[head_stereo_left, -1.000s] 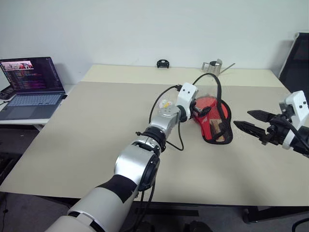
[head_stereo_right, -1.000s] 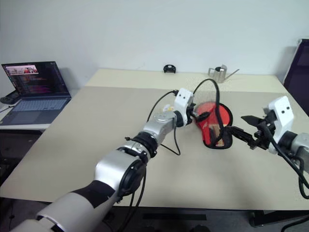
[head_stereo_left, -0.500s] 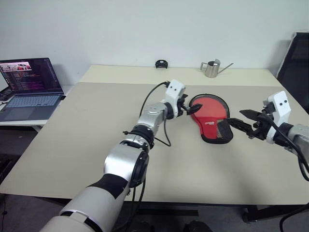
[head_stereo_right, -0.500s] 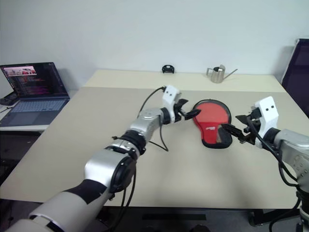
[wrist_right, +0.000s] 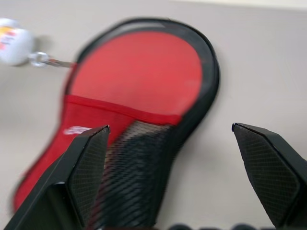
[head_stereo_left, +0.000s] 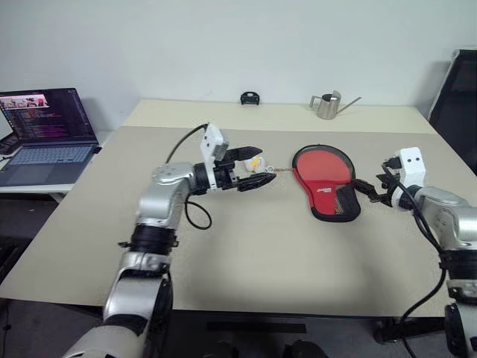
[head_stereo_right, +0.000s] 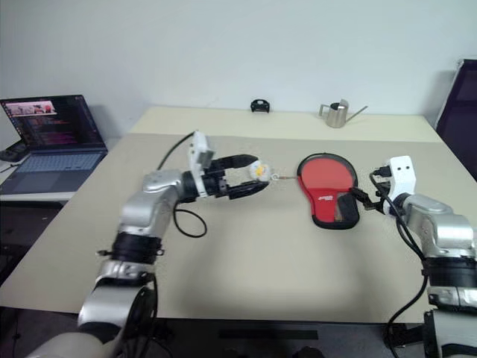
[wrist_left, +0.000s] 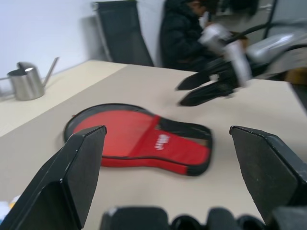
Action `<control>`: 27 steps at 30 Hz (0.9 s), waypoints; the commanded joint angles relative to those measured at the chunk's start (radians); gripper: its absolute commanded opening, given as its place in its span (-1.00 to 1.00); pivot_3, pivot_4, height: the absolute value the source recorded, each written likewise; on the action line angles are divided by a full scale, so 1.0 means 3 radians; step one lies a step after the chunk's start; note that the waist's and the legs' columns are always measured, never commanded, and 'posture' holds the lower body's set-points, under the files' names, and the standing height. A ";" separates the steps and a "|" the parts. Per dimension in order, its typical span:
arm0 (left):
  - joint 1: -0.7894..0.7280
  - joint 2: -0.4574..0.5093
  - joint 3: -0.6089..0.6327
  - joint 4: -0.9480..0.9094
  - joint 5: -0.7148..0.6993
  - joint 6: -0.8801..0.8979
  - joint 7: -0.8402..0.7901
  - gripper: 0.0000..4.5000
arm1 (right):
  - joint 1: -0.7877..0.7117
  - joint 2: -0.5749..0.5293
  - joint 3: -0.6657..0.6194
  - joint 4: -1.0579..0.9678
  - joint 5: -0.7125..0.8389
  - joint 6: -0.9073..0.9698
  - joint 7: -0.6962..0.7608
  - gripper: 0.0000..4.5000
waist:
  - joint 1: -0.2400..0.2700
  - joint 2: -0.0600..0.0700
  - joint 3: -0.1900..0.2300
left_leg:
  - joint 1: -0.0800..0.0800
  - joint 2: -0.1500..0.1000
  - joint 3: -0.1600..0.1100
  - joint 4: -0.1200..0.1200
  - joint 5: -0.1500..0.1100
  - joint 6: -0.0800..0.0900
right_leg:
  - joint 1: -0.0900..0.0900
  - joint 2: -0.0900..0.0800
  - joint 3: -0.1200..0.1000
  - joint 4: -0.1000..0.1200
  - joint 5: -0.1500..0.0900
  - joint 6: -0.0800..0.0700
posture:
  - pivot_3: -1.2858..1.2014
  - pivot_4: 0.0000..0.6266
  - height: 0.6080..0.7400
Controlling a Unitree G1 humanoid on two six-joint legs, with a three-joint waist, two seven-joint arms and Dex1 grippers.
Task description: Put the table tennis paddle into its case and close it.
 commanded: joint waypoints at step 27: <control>-0.0119 0.0430 -0.0091 -0.0328 -0.0369 0.0327 -0.0154 1.00 | -0.1023 0.0450 0.0464 0.2193 -0.0817 -0.0945 0.0866 0.99 | -0.0092 0.0003 -0.0002 | 0.0005 0.0002 0.0001 0.0000 0.0000 -0.0001 | 0.0002 0.0001 0.0000 0.0001 0.0000 0.0000 | 0.03 -0.52 1.00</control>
